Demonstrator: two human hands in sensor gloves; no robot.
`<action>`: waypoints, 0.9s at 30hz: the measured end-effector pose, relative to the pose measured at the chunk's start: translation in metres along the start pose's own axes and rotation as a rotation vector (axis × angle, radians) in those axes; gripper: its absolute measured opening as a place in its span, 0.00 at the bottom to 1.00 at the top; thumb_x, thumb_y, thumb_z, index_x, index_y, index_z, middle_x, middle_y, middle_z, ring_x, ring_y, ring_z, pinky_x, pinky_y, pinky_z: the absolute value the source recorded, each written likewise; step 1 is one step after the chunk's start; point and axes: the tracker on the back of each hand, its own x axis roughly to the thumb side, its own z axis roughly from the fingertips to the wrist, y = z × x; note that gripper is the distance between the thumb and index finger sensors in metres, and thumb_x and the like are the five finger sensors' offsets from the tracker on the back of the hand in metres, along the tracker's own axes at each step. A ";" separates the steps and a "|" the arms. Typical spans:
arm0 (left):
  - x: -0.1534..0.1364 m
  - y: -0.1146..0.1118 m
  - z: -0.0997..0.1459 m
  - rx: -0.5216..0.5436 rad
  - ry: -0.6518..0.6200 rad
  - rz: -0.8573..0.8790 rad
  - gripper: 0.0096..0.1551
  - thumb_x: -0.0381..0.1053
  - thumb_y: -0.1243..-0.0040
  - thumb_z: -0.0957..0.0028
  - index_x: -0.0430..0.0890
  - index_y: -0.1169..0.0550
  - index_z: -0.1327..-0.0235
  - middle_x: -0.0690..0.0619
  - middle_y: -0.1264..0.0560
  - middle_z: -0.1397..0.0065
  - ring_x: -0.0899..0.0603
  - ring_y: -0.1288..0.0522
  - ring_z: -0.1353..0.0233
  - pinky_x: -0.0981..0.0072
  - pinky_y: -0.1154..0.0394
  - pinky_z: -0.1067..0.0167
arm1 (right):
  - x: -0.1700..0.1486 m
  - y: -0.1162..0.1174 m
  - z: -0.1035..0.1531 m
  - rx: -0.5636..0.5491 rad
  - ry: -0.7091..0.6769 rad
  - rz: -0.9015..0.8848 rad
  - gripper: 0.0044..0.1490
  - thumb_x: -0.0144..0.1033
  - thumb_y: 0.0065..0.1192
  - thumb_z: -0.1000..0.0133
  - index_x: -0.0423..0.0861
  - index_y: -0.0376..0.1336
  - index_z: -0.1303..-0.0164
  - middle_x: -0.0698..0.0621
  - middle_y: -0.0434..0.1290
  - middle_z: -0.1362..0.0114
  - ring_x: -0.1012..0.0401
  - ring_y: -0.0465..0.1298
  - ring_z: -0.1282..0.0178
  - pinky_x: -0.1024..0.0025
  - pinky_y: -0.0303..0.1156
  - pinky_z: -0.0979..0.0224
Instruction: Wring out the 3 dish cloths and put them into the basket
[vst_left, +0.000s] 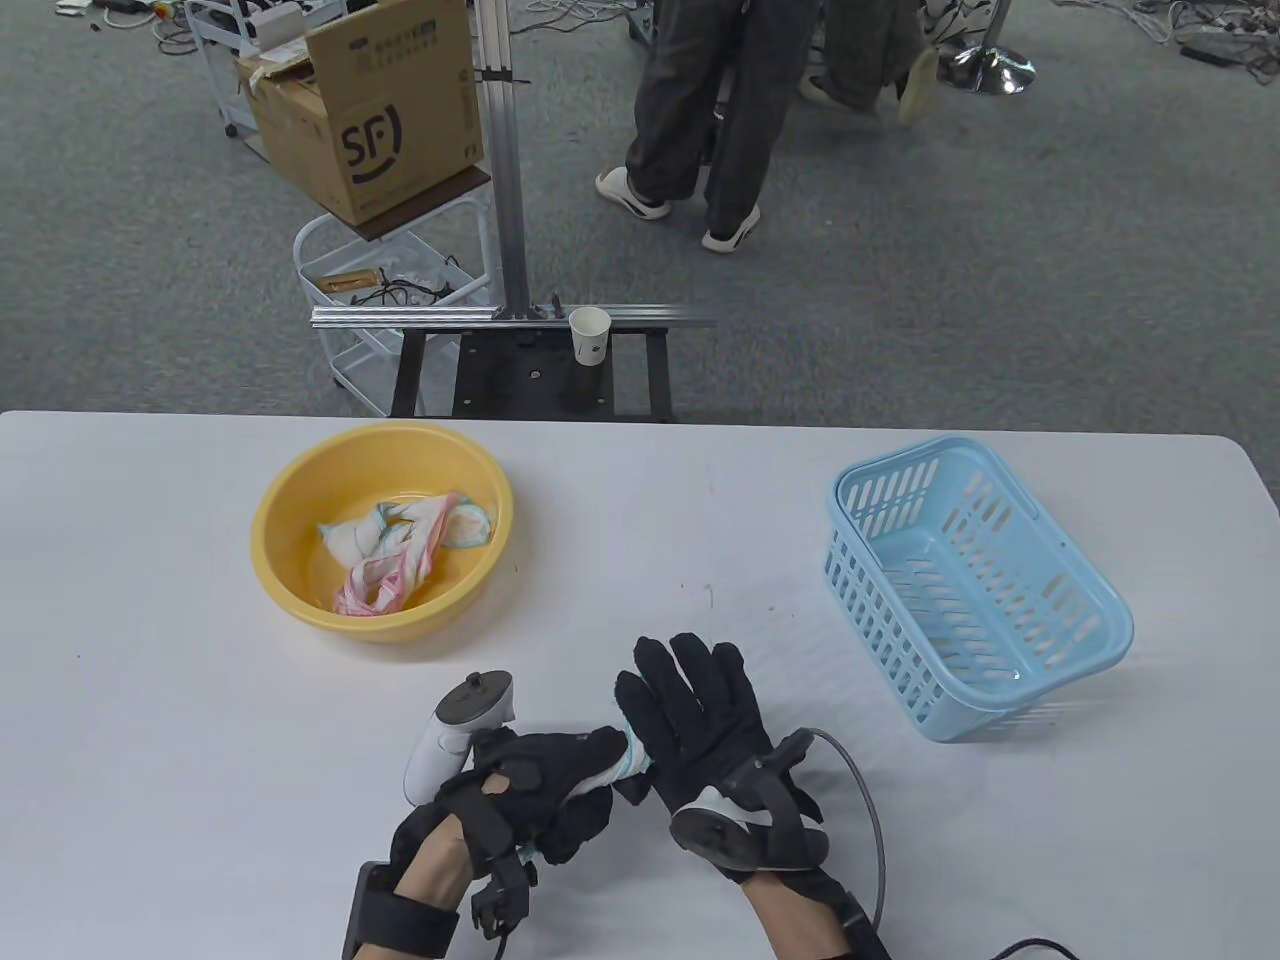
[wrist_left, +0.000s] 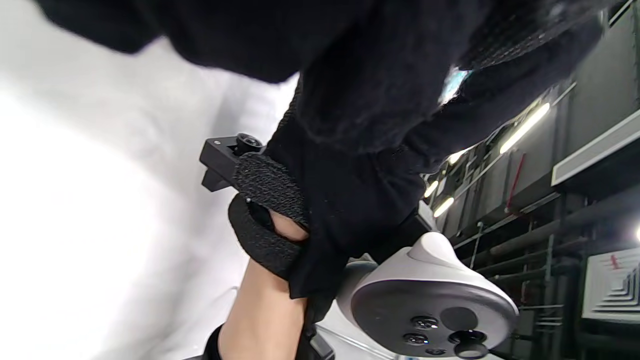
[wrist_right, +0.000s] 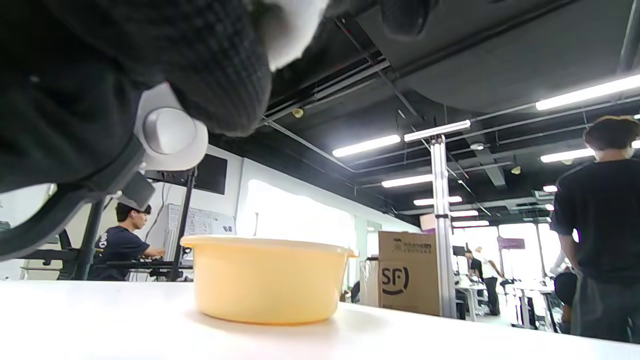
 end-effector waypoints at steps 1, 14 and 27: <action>0.001 0.001 0.001 0.019 0.003 -0.034 0.38 0.68 0.45 0.44 0.37 0.16 0.45 0.58 0.12 0.75 0.52 0.20 0.84 0.55 0.19 0.75 | 0.000 -0.001 0.000 -0.012 -0.001 -0.004 0.53 0.43 0.71 0.45 0.53 0.40 0.22 0.47 0.45 0.15 0.39 0.54 0.18 0.32 0.51 0.23; 0.030 -0.005 0.010 0.310 0.060 -0.805 0.36 0.57 0.25 0.58 0.43 0.19 0.38 0.55 0.13 0.66 0.48 0.19 0.79 0.50 0.21 0.68 | 0.000 -0.001 -0.008 0.092 0.040 -0.023 0.35 0.40 0.74 0.47 0.45 0.62 0.31 0.44 0.77 0.35 0.44 0.78 0.34 0.41 0.69 0.29; 0.052 -0.025 0.023 0.868 0.012 -1.561 0.35 0.55 0.23 0.63 0.46 0.16 0.40 0.55 0.11 0.63 0.47 0.17 0.77 0.51 0.19 0.66 | 0.011 -0.001 -0.019 0.187 0.228 -0.094 0.37 0.48 0.78 0.49 0.35 0.70 0.40 0.45 0.87 0.54 0.49 0.89 0.56 0.46 0.80 0.45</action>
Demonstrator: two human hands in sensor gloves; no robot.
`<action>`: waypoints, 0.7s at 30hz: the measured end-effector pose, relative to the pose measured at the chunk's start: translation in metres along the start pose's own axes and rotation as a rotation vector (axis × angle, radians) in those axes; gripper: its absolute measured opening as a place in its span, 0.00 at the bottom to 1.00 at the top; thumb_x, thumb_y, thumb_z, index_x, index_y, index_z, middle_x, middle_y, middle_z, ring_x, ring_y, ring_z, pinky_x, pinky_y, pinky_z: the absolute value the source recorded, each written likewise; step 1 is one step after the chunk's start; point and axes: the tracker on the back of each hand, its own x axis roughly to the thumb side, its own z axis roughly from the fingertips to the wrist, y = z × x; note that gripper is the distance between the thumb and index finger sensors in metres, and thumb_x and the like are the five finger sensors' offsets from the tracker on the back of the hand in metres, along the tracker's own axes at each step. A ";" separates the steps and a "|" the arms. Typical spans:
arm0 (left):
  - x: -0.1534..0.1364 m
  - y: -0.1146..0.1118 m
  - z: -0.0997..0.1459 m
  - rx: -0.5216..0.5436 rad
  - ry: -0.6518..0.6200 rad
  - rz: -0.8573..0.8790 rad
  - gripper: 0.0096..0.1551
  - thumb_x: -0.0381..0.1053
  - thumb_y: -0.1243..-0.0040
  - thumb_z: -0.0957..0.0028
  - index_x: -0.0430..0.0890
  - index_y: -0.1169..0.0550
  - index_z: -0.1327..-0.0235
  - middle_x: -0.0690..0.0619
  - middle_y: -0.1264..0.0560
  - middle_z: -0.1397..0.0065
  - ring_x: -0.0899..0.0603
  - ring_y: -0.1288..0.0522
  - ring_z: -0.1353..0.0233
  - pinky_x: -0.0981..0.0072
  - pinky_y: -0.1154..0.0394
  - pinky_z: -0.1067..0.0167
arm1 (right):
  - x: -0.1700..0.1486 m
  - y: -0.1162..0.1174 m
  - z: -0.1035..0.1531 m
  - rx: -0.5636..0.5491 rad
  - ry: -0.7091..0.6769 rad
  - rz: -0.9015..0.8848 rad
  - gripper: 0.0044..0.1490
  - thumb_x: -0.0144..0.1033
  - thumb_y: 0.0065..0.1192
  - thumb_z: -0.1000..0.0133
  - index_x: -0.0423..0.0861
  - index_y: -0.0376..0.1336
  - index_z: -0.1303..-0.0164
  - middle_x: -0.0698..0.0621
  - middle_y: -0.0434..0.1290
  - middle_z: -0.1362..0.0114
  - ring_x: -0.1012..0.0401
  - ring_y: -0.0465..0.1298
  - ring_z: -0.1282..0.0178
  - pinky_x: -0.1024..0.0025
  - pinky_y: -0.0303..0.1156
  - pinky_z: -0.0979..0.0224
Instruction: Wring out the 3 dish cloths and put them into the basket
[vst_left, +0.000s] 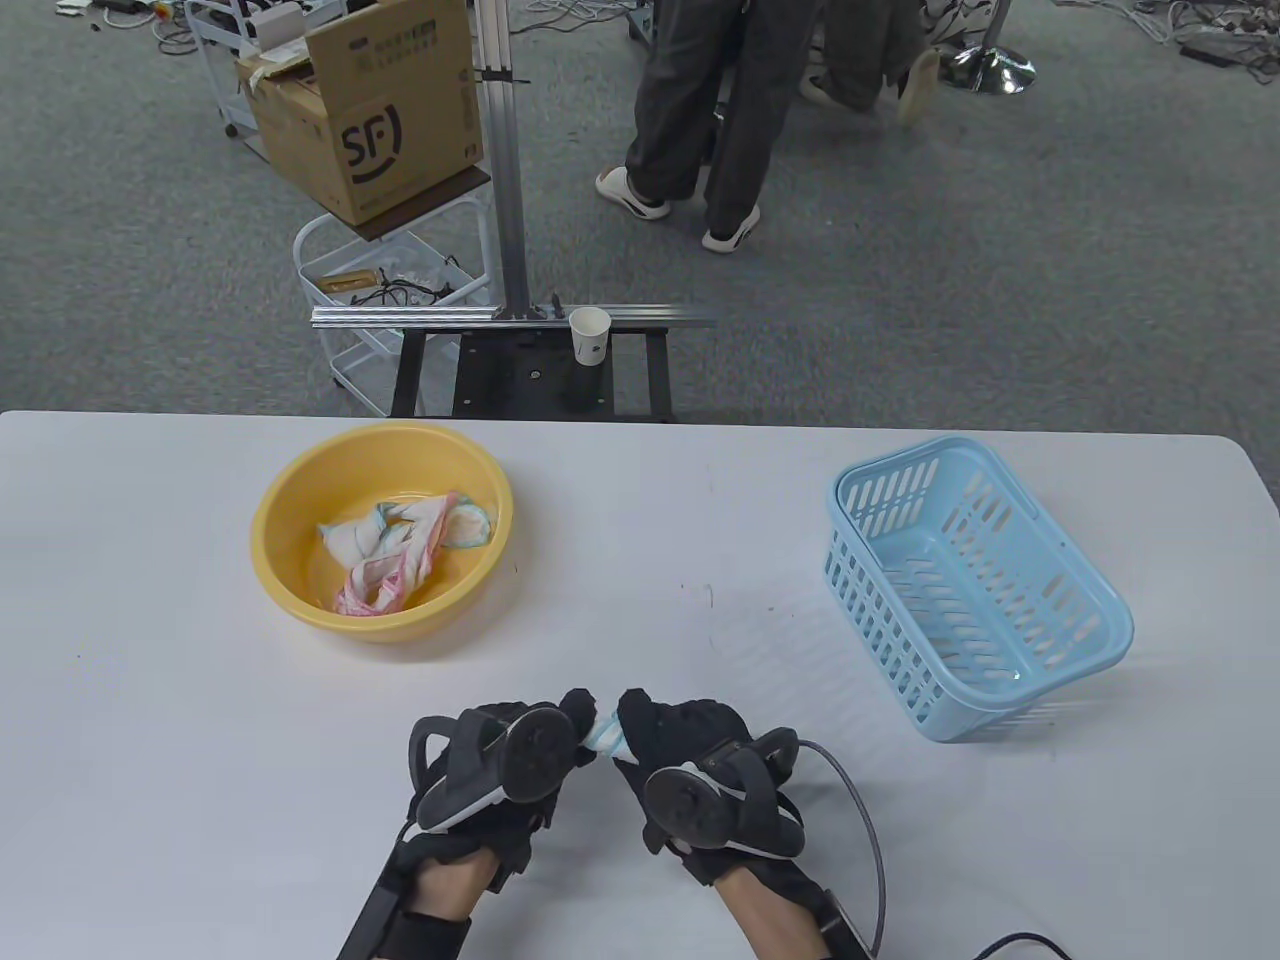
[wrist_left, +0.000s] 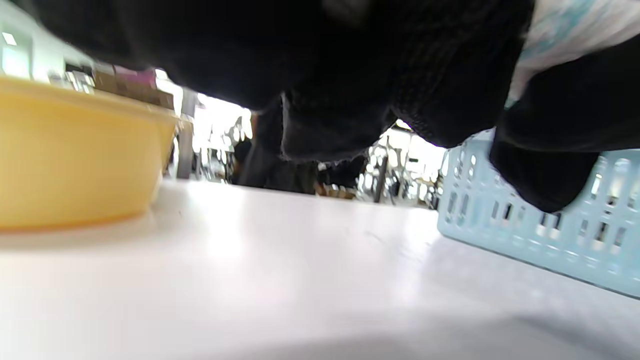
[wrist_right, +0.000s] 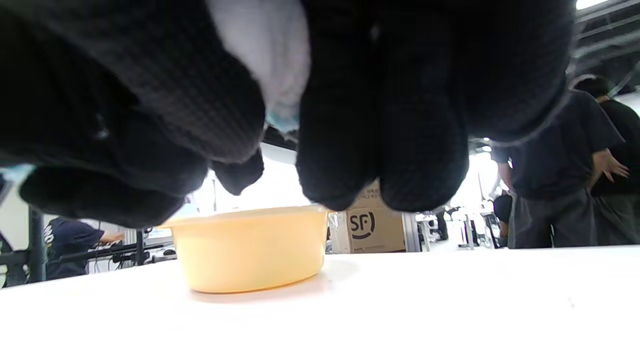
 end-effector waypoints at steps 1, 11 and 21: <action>0.001 0.001 0.001 0.021 0.004 -0.022 0.35 0.55 0.24 0.63 0.46 0.16 0.40 0.55 0.11 0.63 0.47 0.17 0.77 0.51 0.19 0.66 | 0.000 0.000 0.000 0.009 0.025 -0.033 0.37 0.48 0.78 0.48 0.34 0.70 0.41 0.45 0.87 0.55 0.49 0.89 0.57 0.46 0.80 0.46; 0.009 0.000 0.006 0.152 -0.059 -0.100 0.29 0.56 0.24 0.64 0.46 0.12 0.49 0.56 0.10 0.64 0.48 0.17 0.78 0.52 0.18 0.67 | -0.027 0.019 0.005 0.206 0.294 -0.592 0.36 0.47 0.77 0.48 0.32 0.72 0.44 0.45 0.88 0.59 0.49 0.90 0.61 0.47 0.81 0.50; 0.015 0.004 0.010 0.204 -0.149 -0.090 0.28 0.56 0.24 0.64 0.46 0.12 0.51 0.56 0.10 0.64 0.48 0.16 0.78 0.53 0.18 0.67 | -0.048 0.042 0.010 0.427 0.398 -1.079 0.35 0.47 0.77 0.48 0.31 0.72 0.45 0.46 0.89 0.61 0.50 0.90 0.63 0.48 0.82 0.52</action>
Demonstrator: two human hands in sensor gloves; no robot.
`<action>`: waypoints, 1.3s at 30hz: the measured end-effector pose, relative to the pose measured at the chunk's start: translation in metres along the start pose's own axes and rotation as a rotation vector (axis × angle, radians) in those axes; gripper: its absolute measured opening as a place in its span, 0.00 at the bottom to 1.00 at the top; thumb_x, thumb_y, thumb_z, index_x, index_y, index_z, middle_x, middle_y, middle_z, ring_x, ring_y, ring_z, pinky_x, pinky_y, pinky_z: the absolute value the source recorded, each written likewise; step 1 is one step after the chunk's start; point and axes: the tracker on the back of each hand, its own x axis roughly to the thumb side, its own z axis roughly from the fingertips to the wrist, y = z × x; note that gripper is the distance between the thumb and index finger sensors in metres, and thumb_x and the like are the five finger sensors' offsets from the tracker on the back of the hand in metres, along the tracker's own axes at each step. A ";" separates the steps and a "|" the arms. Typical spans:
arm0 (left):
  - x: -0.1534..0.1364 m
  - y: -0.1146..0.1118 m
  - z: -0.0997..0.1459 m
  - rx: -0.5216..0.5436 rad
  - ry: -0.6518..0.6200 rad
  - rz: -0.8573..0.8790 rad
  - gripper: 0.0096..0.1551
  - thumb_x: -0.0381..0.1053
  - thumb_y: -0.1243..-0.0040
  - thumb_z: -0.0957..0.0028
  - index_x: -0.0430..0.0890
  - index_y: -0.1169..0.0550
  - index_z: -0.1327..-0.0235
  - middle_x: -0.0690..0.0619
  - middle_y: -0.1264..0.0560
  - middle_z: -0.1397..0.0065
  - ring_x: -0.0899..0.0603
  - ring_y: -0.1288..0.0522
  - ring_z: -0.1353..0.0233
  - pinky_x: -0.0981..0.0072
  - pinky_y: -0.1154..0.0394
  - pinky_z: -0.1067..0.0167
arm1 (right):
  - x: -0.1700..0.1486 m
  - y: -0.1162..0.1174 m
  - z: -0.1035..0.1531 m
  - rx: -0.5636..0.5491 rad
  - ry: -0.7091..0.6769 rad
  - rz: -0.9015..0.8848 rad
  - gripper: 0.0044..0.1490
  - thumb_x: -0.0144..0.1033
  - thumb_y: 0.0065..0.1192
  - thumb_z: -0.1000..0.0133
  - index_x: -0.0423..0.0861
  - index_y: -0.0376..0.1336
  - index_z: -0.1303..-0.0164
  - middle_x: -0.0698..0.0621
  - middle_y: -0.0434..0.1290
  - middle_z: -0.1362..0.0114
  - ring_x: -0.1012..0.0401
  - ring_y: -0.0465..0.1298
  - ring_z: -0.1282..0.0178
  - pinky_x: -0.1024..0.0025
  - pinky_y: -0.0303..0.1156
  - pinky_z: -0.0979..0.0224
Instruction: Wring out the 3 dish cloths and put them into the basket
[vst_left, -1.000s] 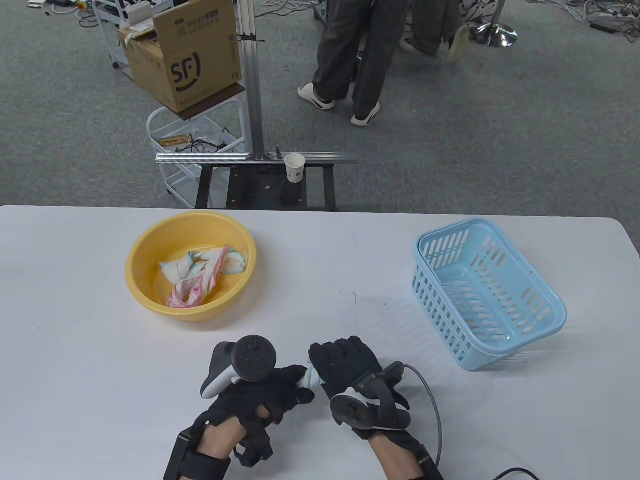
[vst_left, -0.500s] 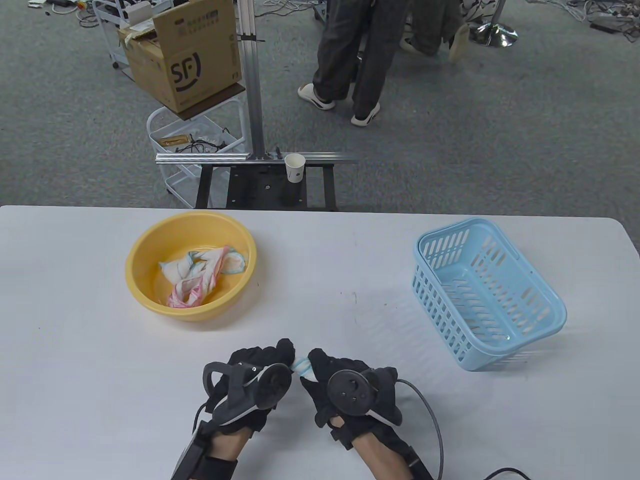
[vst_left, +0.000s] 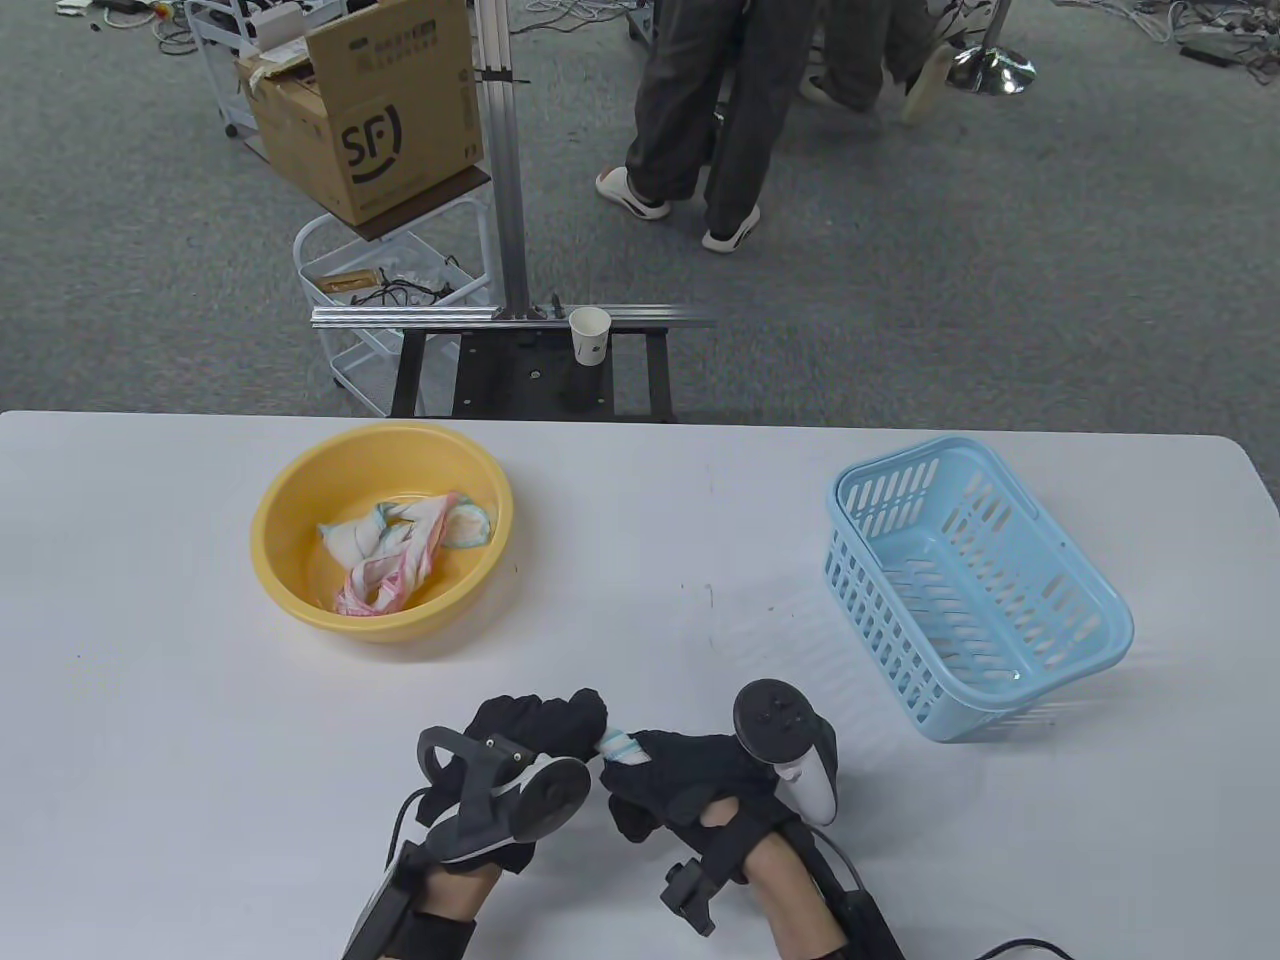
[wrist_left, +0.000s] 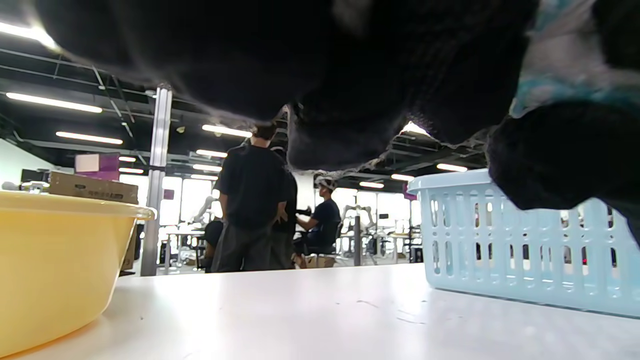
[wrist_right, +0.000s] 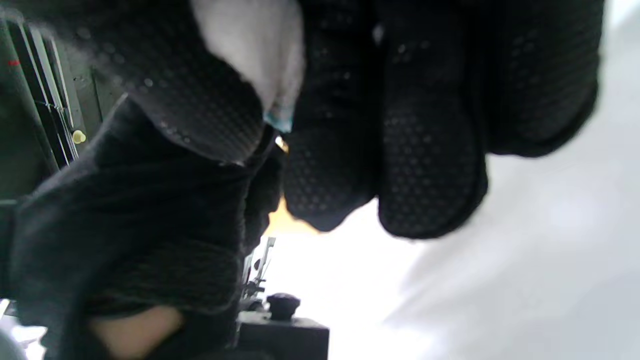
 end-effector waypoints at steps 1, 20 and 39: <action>0.000 0.000 0.000 0.007 -0.007 -0.001 0.28 0.56 0.24 0.64 0.46 0.12 0.51 0.56 0.09 0.64 0.48 0.16 0.78 0.53 0.17 0.67 | -0.002 0.000 -0.001 0.019 0.005 -0.033 0.35 0.47 0.77 0.48 0.31 0.73 0.45 0.46 0.89 0.61 0.50 0.90 0.63 0.48 0.82 0.52; -0.010 0.003 0.006 -0.001 0.018 0.005 0.33 0.61 0.28 0.55 0.52 0.22 0.36 0.58 0.15 0.45 0.45 0.14 0.51 0.49 0.21 0.43 | -0.018 -0.006 -0.002 0.080 0.019 -0.162 0.39 0.51 0.73 0.44 0.40 0.64 0.30 0.42 0.81 0.42 0.44 0.83 0.44 0.43 0.74 0.38; -0.051 -0.002 0.012 -0.015 0.215 0.194 0.36 0.63 0.30 0.54 0.52 0.25 0.34 0.58 0.17 0.41 0.45 0.15 0.48 0.48 0.22 0.41 | 0.045 -0.089 0.046 -0.702 -0.242 0.259 0.39 0.53 0.72 0.44 0.48 0.62 0.26 0.37 0.65 0.24 0.36 0.64 0.23 0.30 0.57 0.26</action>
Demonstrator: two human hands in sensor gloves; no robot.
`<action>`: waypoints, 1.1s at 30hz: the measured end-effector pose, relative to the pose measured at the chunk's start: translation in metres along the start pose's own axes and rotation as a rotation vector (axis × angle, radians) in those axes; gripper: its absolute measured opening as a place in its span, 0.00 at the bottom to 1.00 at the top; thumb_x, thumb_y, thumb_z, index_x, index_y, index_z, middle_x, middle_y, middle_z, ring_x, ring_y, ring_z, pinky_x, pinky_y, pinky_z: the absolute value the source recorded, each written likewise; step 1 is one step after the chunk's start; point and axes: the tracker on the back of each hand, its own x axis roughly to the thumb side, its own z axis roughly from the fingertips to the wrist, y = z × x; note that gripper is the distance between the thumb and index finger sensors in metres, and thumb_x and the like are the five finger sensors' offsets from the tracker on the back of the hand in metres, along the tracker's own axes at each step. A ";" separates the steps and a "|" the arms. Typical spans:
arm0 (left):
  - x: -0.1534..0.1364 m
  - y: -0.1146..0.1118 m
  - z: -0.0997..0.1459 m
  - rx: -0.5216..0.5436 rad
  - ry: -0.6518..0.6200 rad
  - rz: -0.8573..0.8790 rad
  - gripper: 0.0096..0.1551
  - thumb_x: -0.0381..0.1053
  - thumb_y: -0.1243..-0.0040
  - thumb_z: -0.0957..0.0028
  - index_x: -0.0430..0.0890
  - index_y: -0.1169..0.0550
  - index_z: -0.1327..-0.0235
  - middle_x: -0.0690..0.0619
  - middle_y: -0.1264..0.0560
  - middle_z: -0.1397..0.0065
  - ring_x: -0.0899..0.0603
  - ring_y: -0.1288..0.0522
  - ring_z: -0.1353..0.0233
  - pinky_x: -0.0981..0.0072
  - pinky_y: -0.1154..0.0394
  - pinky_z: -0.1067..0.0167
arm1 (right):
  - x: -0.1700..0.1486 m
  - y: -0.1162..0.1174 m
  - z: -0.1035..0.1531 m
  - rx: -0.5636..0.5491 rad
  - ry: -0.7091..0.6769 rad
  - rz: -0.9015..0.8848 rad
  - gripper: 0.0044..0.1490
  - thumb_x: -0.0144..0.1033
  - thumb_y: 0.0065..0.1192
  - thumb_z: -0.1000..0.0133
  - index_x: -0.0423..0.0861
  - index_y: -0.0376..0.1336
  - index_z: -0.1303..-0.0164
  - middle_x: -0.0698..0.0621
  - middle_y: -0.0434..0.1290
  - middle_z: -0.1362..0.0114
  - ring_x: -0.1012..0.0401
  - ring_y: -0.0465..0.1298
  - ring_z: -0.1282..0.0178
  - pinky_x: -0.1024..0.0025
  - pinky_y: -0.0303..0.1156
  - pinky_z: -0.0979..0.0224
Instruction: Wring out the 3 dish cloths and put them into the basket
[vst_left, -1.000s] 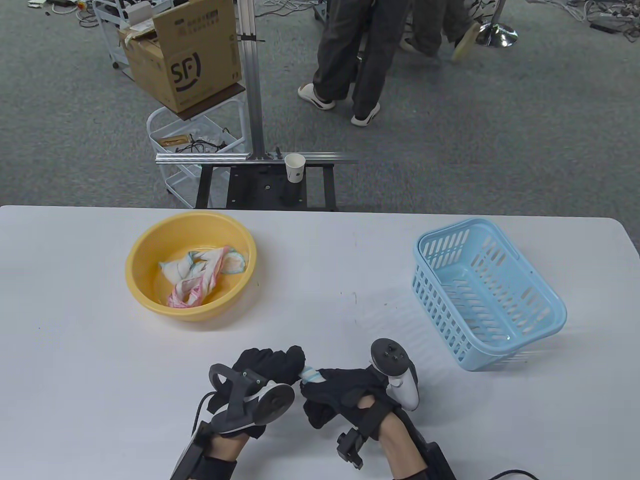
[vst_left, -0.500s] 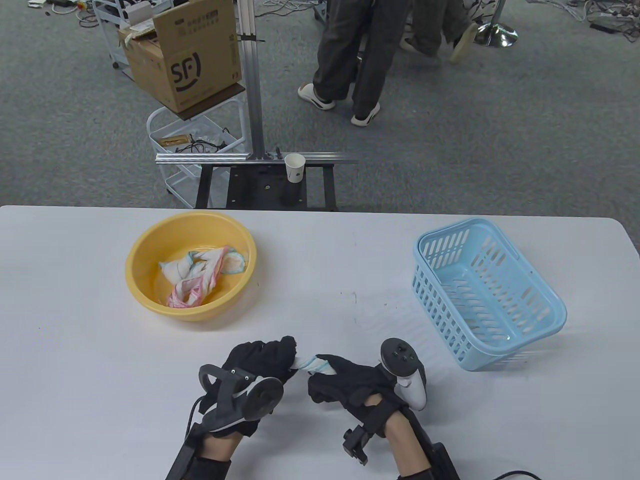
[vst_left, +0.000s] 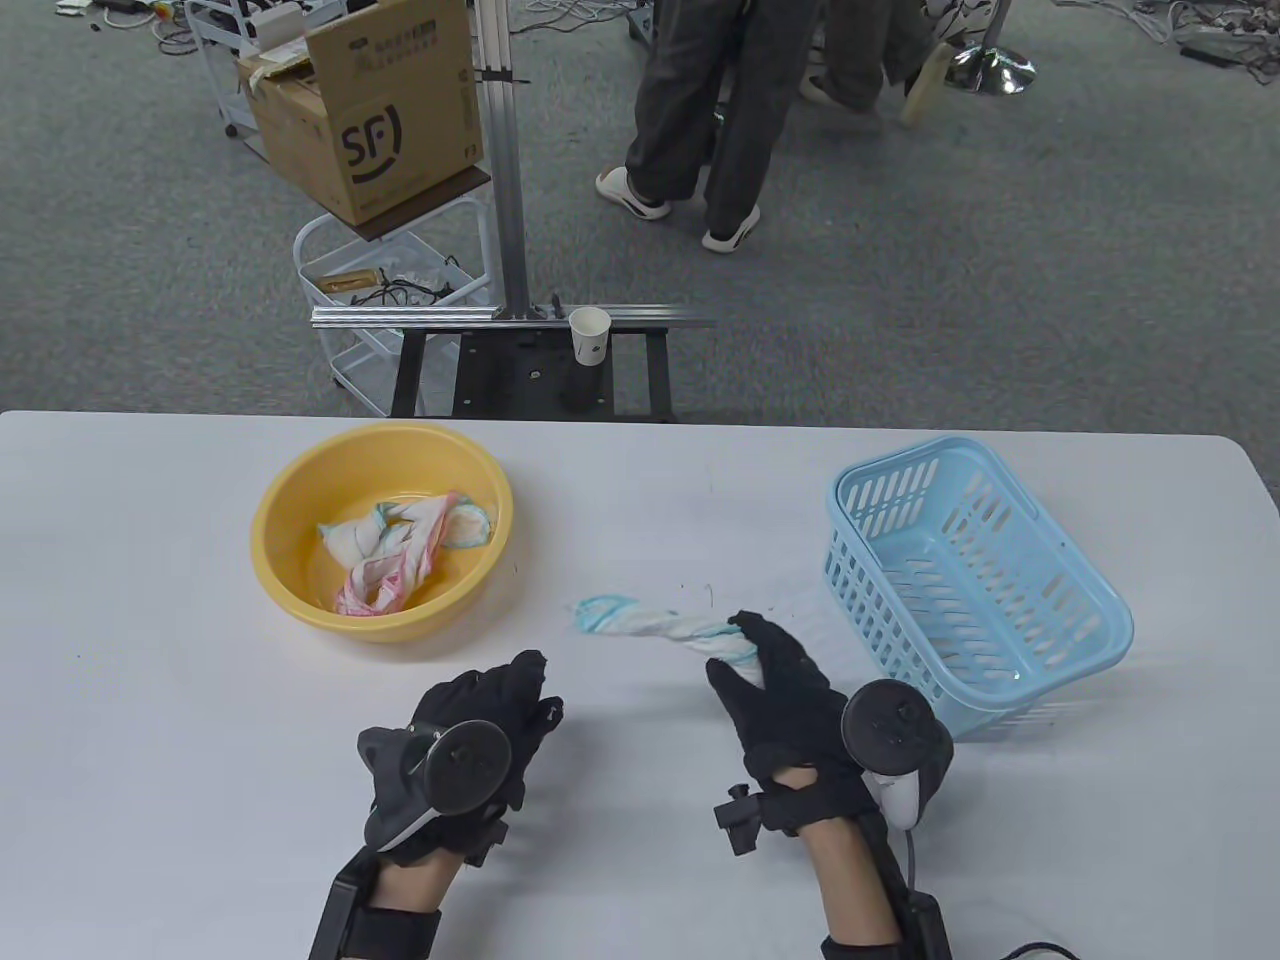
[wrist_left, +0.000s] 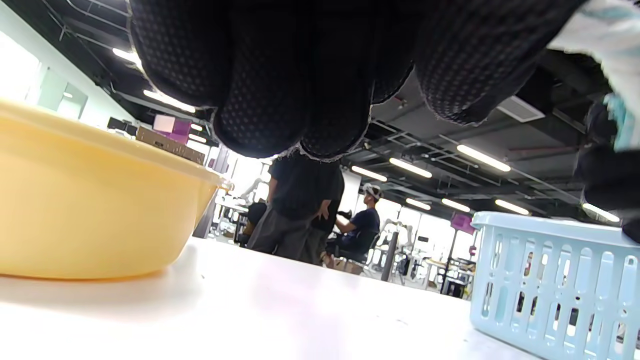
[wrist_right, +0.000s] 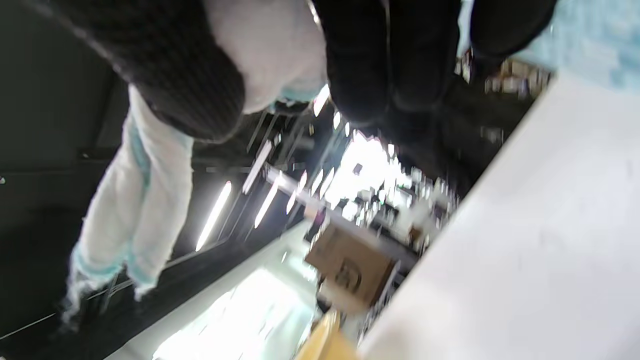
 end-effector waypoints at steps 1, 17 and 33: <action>0.001 -0.001 0.000 -0.004 -0.003 0.000 0.35 0.63 0.30 0.54 0.52 0.25 0.34 0.58 0.17 0.41 0.45 0.15 0.48 0.48 0.22 0.41 | 0.006 -0.010 -0.004 -0.051 -0.007 0.036 0.39 0.53 0.71 0.44 0.49 0.61 0.25 0.37 0.63 0.22 0.35 0.62 0.22 0.29 0.55 0.25; 0.003 -0.008 -0.001 -0.070 0.017 0.053 0.34 0.62 0.31 0.53 0.50 0.23 0.35 0.57 0.16 0.43 0.45 0.14 0.50 0.49 0.21 0.43 | -0.035 -0.119 -0.029 -0.400 0.541 0.384 0.45 0.58 0.63 0.42 0.50 0.52 0.19 0.38 0.43 0.15 0.36 0.40 0.16 0.28 0.32 0.24; 0.000 -0.012 -0.002 -0.101 0.039 0.073 0.34 0.63 0.32 0.53 0.50 0.24 0.35 0.57 0.16 0.43 0.45 0.14 0.50 0.48 0.21 0.43 | -0.053 -0.116 -0.021 -0.279 0.587 0.584 0.52 0.65 0.62 0.43 0.50 0.45 0.17 0.39 0.38 0.14 0.38 0.33 0.15 0.29 0.28 0.23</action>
